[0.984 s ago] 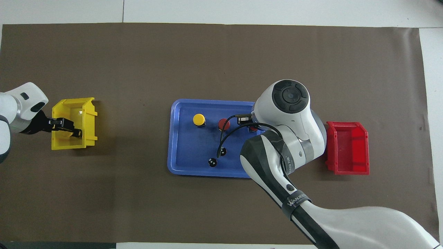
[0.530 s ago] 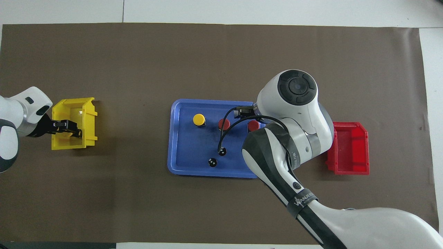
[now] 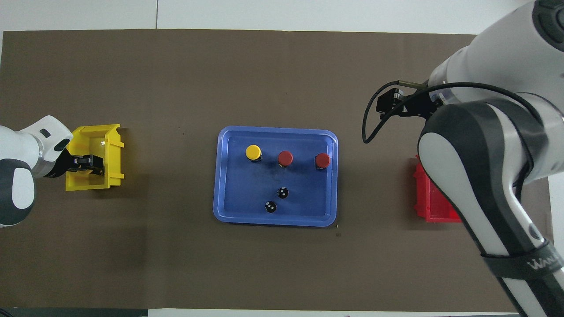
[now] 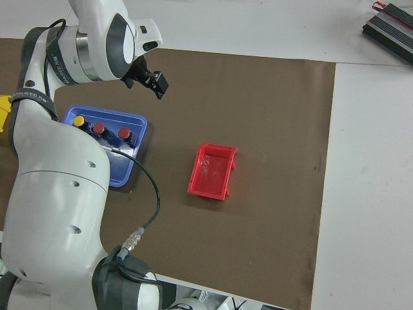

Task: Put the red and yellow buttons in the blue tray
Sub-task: 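Withdraw the right gripper to rest while the left gripper grasps a yellow button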

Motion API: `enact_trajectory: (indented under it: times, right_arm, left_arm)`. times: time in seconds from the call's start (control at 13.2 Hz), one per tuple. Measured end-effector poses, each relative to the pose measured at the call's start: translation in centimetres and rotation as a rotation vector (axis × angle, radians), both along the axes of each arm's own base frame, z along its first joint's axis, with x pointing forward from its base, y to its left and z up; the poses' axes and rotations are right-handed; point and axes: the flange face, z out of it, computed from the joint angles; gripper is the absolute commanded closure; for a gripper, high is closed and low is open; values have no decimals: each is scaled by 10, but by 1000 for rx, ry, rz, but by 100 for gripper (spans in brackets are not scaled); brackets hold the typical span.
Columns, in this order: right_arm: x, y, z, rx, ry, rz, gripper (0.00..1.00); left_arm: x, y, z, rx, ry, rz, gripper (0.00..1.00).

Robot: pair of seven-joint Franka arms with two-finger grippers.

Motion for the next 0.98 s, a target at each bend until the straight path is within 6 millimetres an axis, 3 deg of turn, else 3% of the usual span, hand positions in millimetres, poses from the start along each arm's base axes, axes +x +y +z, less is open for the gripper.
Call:
enact_trajectory:
  times: [0.08, 0.15, 0.23, 0.3, 0.45, 0.68, 0.98]
  right_arm:
    - [-5, -17, 14, -5, 4, -4, 0]
    - [-10, -35, 28, -9, 14, 5, 0]
    - [-16, -55, 44, -10, 24, 18, 0]
    - [-20, -79, 60, -9, 30, 26, 0]
    - [-26, -117, 80, -11, 42, 39, 0]
    - [-29, -136, 74, -67, 72, 82, 0]
    - [-31, -167, 54, -49, 112, 137, 0]
  left_arm:
    - [-1, 0, -3, 0, -2, 0, 56]
    - [0, 0, -3, 0, -6, 1, 80]
    - [0, 1, -3, 0, -7, 1, 93]
    - [0, 1, -3, 0, -8, 1, 98]
    - [1, 1, -1, 1, -12, 1, 98]
    - [16, -1, 24, 0, 7, -3, 99]
    - [44, -18, 116, -7, 43, -30, 99]
